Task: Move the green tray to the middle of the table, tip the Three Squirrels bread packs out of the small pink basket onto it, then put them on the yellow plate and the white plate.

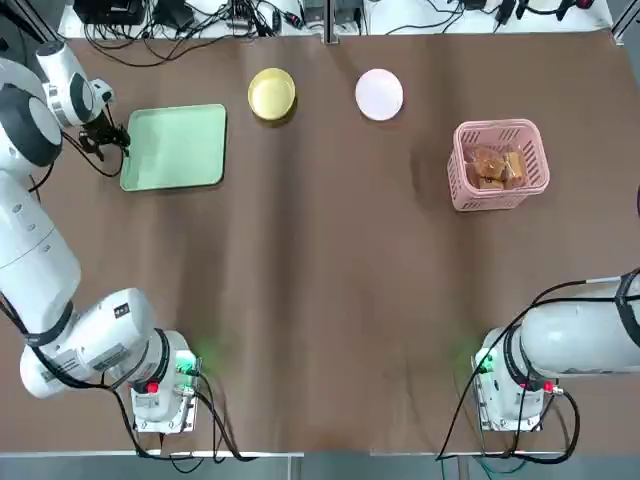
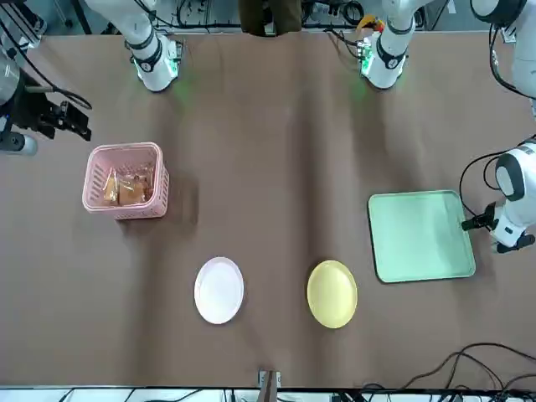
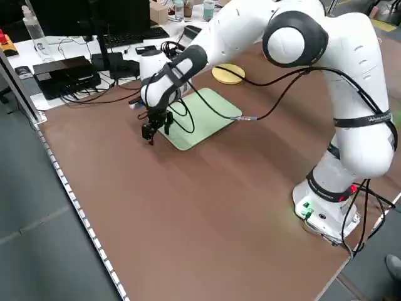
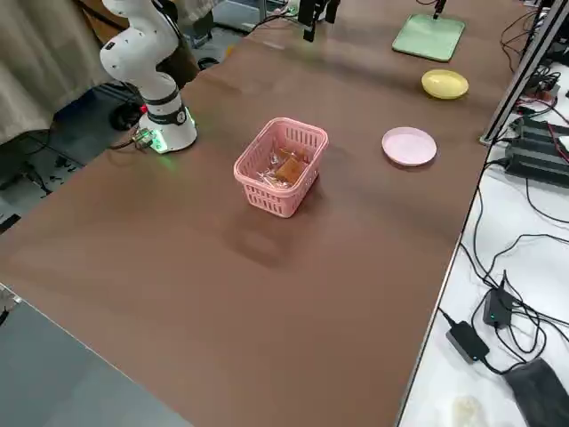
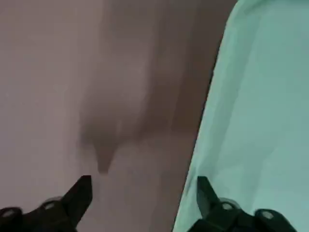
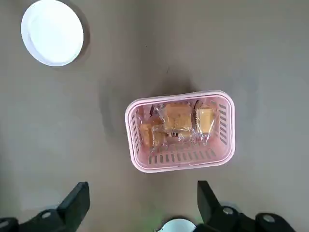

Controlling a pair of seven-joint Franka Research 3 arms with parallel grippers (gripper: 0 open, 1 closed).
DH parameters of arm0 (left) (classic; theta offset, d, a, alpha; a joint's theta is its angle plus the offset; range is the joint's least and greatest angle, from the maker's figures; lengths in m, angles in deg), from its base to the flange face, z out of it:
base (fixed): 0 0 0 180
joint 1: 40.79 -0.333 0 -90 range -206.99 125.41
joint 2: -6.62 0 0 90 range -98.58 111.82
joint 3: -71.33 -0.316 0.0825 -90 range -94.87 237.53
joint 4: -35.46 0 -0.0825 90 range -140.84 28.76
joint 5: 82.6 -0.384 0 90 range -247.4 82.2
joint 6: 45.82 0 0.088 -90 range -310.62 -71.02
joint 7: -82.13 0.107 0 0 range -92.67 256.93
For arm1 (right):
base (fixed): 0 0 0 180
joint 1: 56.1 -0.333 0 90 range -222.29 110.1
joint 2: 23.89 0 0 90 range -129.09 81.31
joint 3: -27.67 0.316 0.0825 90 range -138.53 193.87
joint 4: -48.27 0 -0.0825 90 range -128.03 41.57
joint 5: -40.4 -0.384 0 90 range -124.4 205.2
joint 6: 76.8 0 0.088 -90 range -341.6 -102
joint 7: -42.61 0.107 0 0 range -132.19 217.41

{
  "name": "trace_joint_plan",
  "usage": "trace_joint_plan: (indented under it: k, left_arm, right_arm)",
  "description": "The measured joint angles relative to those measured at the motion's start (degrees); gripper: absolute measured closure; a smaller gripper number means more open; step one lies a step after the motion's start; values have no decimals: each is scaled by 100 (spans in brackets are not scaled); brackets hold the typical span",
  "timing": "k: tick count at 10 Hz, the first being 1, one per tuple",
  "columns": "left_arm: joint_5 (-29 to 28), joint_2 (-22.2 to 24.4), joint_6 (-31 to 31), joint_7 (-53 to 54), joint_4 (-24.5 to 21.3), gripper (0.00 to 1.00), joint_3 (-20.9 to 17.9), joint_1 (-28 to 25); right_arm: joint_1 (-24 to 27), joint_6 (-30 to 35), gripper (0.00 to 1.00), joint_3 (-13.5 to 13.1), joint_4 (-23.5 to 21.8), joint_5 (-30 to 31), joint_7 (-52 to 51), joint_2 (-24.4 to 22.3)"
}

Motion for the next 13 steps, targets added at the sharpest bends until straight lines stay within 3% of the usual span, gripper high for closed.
trace_joint_plan:
  k: [2, 5, 7, 10, 12, 13]
  left_arm:
    - [0, 3, -26, 0, -40, 37, 30, -18]
    - [-5, 5, -49, -40, -77, 53, 50, -17]
    - [-31, 34, -47, -60, -78, 84, -3, -27]
    - [-40, 116, -35, -18, -208, 88, 182, -39]
    - [-51, 435, -39, 9, -764, 88, 695, -51]
    - [-51, 714, -37, 16, -1277, 88, 1081, -47]
  right_arm:
    - [0, 13, 1, -1, 0, 0, 0, 0]
    - [2, 19, 1, -1, 0, 0, 0, 0]
    - [3, 40, 1, -3, 0, 0, 0, 0]
    - [5, 54, 1, -5, 0, 0, 0, 0]
    - [6, 58, 1, -9, 0, 0, 0, 0]
    - [6, 59, 1, -10, 0, 0, 0, 0]
